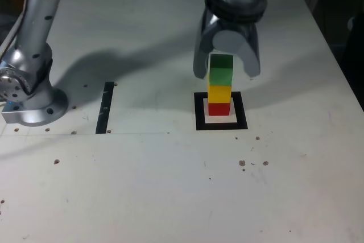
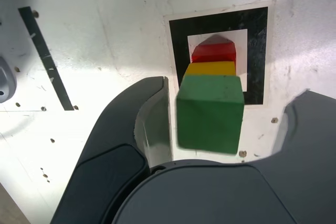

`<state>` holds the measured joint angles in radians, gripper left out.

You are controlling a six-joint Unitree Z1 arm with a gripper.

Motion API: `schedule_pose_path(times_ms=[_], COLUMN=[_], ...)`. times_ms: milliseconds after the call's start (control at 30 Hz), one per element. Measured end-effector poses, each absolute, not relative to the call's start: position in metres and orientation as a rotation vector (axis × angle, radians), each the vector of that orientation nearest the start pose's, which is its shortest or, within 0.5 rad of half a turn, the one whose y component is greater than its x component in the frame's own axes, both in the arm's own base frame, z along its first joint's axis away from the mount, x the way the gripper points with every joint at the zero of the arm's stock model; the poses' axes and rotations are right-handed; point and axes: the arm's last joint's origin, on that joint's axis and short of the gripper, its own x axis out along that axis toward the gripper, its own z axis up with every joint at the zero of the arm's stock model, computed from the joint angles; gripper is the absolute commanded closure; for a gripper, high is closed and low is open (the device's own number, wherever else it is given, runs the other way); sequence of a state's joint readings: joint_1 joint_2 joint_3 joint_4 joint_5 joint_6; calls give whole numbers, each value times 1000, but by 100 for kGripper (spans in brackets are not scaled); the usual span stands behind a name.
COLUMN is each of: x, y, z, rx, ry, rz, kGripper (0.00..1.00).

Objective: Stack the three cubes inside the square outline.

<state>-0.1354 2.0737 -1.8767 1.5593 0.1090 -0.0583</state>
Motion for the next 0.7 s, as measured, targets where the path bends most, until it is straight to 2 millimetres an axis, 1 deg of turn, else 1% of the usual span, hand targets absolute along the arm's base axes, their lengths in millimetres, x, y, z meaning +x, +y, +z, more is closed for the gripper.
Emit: schedule_pose_path(times_ms=[100, 200, 333, 467, 600, 700], x=[354, 333, 300, 265, 229, 203], y=[-43, -41, -36, -27, -20, -18], z=[330, 355, 372, 378, 374, 369], rx=[176, 187, 212, 231, 225, 197], ry=[1691, 1634, 1606, 1614, 1635, 1613], rz=[37, 31, 25, 37, 39, 25], kGripper=[1, 1, 1, 1, 1, 1])
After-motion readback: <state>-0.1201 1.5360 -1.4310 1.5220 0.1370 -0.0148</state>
